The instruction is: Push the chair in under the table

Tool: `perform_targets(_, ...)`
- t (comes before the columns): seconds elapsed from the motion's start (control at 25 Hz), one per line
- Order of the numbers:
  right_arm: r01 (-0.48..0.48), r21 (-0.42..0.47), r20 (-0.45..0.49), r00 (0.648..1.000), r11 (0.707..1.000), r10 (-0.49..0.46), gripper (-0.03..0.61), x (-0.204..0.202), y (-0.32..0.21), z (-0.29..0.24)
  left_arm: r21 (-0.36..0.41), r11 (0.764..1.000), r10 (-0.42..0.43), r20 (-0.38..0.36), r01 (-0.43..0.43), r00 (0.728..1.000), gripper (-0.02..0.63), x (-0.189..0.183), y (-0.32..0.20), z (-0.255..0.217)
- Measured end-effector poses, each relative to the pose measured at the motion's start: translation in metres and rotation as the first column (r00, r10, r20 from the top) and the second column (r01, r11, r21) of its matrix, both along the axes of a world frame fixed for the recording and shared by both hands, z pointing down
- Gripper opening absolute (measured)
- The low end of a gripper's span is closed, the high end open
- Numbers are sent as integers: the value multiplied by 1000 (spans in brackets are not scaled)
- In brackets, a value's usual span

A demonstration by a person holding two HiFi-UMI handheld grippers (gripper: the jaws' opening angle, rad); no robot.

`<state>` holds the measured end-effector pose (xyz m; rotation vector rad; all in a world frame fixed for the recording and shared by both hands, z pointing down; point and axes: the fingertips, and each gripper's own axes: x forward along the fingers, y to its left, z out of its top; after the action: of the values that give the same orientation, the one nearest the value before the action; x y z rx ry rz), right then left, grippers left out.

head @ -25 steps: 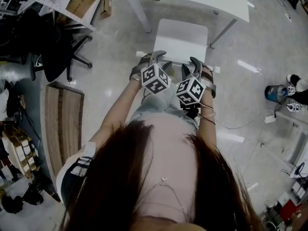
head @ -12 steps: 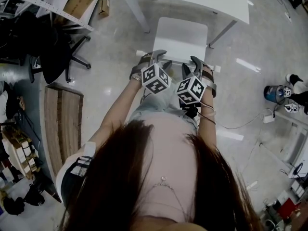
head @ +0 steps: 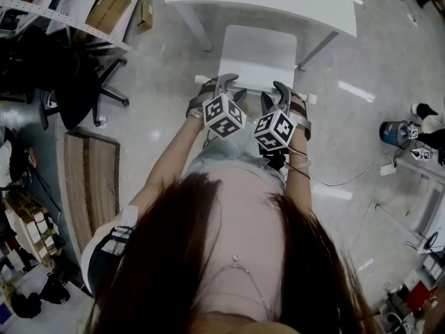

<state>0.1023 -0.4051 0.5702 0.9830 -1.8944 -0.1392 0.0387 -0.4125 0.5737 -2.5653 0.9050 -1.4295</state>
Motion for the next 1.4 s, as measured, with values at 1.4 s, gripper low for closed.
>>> perform_targets(1.4,-24,-55,8,1000,998,24,199,10,-89,-2,-32,999,34,-32,-35,999,186,11,-88,-4)
